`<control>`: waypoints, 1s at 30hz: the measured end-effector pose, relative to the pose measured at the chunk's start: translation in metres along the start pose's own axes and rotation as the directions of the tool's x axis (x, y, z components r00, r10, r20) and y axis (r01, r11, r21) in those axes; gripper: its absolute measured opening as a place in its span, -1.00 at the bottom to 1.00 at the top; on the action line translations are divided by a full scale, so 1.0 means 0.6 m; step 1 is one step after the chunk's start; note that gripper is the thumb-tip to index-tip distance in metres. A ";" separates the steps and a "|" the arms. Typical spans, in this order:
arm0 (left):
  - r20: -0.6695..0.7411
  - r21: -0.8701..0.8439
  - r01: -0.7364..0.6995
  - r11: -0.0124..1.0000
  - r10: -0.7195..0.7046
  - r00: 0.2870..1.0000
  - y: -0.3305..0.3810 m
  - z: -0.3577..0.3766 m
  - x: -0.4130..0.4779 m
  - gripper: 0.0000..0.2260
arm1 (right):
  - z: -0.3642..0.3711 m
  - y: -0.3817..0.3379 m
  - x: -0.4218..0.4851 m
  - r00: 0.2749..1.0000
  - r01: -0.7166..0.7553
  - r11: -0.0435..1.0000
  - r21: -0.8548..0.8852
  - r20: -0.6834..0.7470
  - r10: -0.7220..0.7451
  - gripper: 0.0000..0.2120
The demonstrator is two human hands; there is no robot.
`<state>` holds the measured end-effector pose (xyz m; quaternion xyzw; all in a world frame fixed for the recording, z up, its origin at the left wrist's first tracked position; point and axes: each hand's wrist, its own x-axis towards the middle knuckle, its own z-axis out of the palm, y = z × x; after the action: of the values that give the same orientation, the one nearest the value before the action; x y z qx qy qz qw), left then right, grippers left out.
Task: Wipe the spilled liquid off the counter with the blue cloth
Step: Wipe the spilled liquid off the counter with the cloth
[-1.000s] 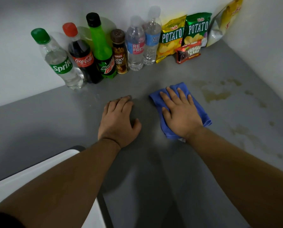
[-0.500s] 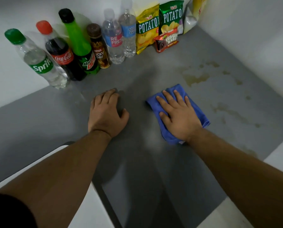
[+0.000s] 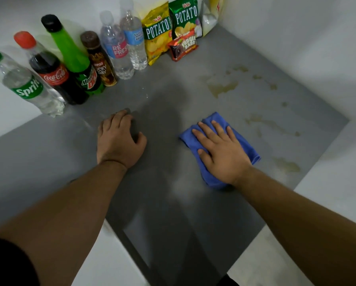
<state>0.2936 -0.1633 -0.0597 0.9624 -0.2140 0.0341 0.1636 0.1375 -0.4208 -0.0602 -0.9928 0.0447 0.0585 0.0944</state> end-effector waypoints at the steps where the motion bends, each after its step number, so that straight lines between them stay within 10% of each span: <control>1: 0.000 0.008 -0.004 1.000 0.004 1.000 0.001 0.000 0.000 -0.49 | 0.006 -0.017 -0.009 1.000 -0.004 1.000 -0.007 -0.003 0.004 -0.43; 8: -0.003 0.020 -0.048 0.999 0.048 0.999 0.012 -0.005 -0.008 -0.60 | 0.023 0.031 -0.145 0.976 0.195 0.981 0.019 0.099 -0.196 -0.44; 17: 0.051 -0.114 -0.236 0.965 0.243 0.969 0.138 0.008 -0.060 -0.62 | -0.004 0.111 -0.118 0.987 -0.159 0.986 0.049 0.022 0.158 -0.39; 25: 0.081 -0.163 -0.318 0.934 0.334 0.939 0.258 0.054 -0.104 -0.64 | 0.020 0.146 -0.217 0.991 0.119 0.991 0.060 0.053 -0.122 -0.39; 30: 0.074 -0.157 -0.286 0.945 0.300 0.951 0.292 0.075 -0.092 -0.60 | -0.003 0.203 -0.194 0.999 -0.002 0.999 0.035 0.039 0.001 -0.35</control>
<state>0.1691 -0.3056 -0.0571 0.9060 -0.3645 -0.0043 0.2153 0.0102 -0.5313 -0.0659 -0.9897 0.0445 0.0769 0.1125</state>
